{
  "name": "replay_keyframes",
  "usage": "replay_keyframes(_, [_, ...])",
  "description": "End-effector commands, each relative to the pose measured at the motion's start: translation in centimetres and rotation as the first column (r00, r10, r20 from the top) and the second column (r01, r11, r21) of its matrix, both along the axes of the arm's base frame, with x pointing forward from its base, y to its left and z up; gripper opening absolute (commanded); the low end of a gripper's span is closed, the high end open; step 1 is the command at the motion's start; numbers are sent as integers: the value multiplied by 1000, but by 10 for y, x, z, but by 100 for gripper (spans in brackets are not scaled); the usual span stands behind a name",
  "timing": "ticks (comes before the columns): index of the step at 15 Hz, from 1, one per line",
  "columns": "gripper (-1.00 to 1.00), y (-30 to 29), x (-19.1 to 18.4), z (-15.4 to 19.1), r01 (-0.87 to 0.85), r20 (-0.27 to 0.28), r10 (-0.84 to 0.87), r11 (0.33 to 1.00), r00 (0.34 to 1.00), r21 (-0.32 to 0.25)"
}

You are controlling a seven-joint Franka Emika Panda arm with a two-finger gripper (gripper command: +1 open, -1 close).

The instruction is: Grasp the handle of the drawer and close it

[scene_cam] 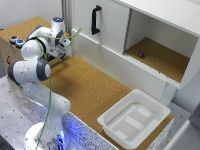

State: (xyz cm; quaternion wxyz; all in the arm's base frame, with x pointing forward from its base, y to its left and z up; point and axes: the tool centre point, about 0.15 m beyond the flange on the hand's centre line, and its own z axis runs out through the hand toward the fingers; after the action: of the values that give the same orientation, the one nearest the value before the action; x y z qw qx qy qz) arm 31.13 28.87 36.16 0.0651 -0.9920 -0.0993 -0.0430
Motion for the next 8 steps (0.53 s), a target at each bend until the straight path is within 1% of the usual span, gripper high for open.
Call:
replay_keyframes(1, [100,11,15,7,5,-73,-13,994,997,-111])
replay_keyframes(6, [100,11,15,7,5,-73,-13,994,997,-111])
replay_keyframes(7, [100,6,0,5,-18,2,18,1000,1000,-2])
replay_keyframes(8, [100,13,0,18,-37,17,37,999,999,1])
